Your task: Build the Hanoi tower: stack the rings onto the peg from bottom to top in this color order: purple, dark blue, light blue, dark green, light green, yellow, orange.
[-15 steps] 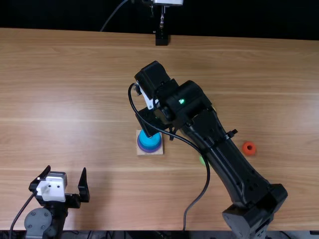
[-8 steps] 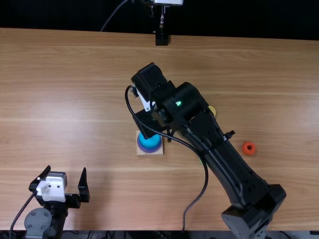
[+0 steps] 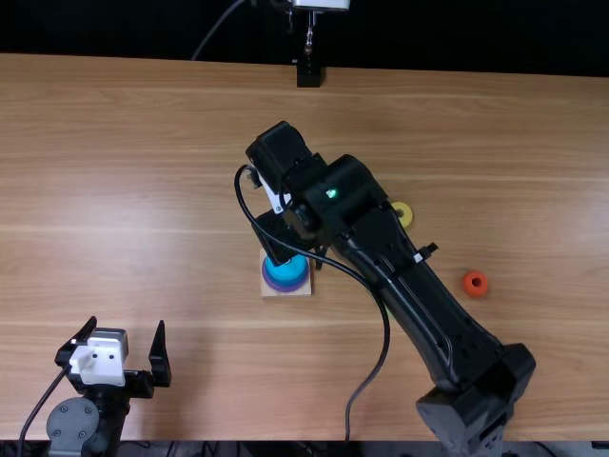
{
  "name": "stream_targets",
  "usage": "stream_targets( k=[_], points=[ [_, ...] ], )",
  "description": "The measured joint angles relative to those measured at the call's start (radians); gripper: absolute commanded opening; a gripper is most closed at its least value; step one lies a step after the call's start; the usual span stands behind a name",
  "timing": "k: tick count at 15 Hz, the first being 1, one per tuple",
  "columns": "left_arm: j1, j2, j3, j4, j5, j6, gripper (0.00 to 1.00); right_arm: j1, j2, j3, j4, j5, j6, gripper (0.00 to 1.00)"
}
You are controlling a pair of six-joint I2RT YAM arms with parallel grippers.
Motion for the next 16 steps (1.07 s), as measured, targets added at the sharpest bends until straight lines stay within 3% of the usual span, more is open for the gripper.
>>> stream_targets(
  k=[3, 4, 5, 6, 16],
  points=[
    [0.0, 0.0, 0.0, 0.0, 0.0, 0.0, 1.0, 0.0, 0.004, 0.0, 0.0, 0.0, 0.0, 0.0],
    [0.0, 0.0, 0.0, -0.001, 0.0, 0.0, 1.0, 0.0, 0.014, 0.0, 0.0, 0.0, 0.0, 0.18],
    [0.0, 0.0, 0.0, 0.0, 0.0, 0.0, 1.0, 0.0, 0.029, 0.0, -0.002, 0.0, 0.0, 0.52],
    [0.0, 0.0, 0.0, 0.0, 0.0, 0.0, 1.0, 0.001, 0.042, 0.0, -0.006, 0.0, 0.0, 1.0],
    [0.0, 0.0, 0.0, 0.0, 0.0, 0.0, 1.0, 0.005, 0.051, 0.024, 0.0, 0.0, 0.0, 1.0]
  ],
)
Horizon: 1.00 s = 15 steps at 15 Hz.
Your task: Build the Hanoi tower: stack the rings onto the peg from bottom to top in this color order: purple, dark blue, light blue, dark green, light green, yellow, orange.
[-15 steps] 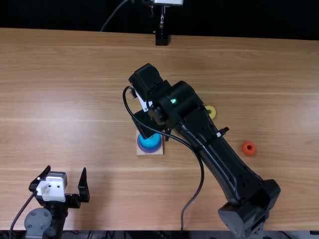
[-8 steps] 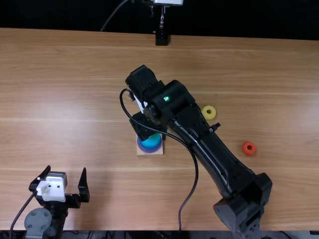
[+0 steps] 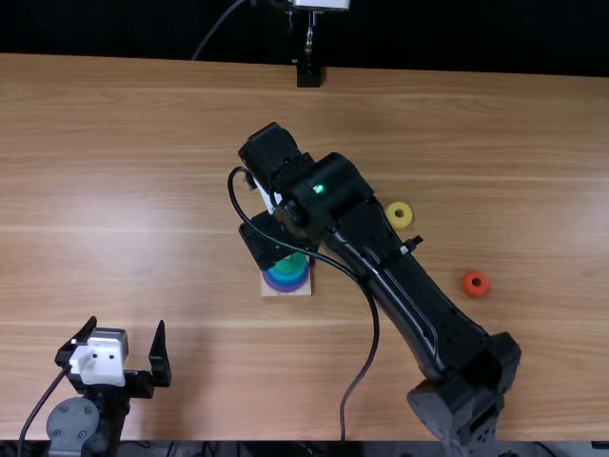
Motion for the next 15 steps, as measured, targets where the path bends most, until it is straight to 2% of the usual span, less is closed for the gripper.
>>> stream_targets(
  k=[2, 4, 8, 11, 15],
  points=[
    [0.0, 0.0, 0.0, 0.0, 0.0, 0.0, 1.0, 0.0, -0.006, 0.012, 0.019, 0.0, 0.0, 1.0],
    [0.0, 0.0, 0.0, 0.0, 0.0, 0.0, 1.0, 0.0, -0.056, -0.023, 0.168, 0.0, 0.0, 1.0],
    [0.0, 0.0, 0.0, 0.0, 0.0, 0.0, 1.0, -0.007, -0.341, -0.36, 0.521, 0.001, 0.0, 1.0],
    [0.0, 0.0, 0.0, 0.0, 0.0, 0.0, 1.0, -0.064, -0.479, -0.539, 0.599, 0.002, -0.001, 1.0],
    [0.0, 0.0, 0.0, 0.0, 0.0, 0.0, 1.0, -0.142, -0.616, -0.771, 0.62, 0.003, -0.001, 1.0]
  ],
)
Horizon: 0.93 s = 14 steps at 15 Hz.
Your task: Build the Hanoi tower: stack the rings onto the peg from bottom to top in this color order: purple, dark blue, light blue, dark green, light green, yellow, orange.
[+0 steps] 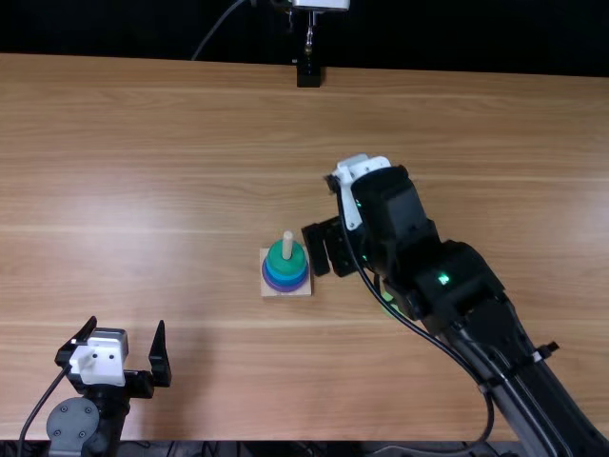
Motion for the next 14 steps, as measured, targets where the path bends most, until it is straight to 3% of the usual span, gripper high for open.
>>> stream_targets(
  k=[7, 14],
  points=[
    [0.0, 0.0, 0.0, 0.0, 0.0, 0.001, 1.0, -0.154, -0.179, -0.364, 0.0, 0.0, -0.001, 1.0],
    [0.0, 0.0, 0.0, 0.0, 0.0, 0.0, 1.0, -0.166, -0.146, -0.512, 0.072, -0.004, 0.0, 1.0]
  ],
)
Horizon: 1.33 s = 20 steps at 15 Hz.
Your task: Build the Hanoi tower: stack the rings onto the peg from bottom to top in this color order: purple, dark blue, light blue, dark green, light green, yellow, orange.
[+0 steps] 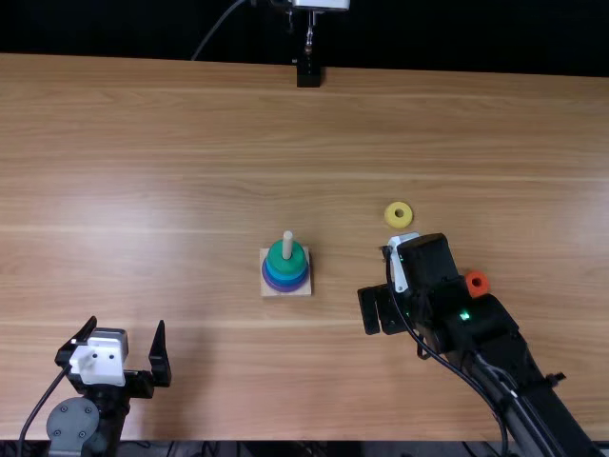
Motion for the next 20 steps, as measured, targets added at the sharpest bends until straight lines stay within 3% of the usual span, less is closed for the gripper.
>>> stream_targets(
  k=[5, 16, 17, 20],
  points=[
    [0.0, 0.0, 0.0, 0.0, 0.0, 0.0, 1.0, -0.061, 0.215, 0.0, 0.002, -0.003, 0.0, 1.0],
    [0.0, 0.0, 0.0, -0.001, 0.0, 0.0, 1.0, -0.097, 0.344, 0.034, 0.084, -0.007, -0.001, 1.0],
    [0.0, 0.0, 0.0, 0.0, 0.0, 0.0, 1.0, -0.097, 0.344, 0.034, 0.083, -0.008, -0.001, 0.88],
    [0.0, 0.0, 0.0, 0.0, 0.0, 0.0, 1.0, -0.097, 0.344, 0.034, 0.077, -0.007, 0.0, 0.3]
  ],
)
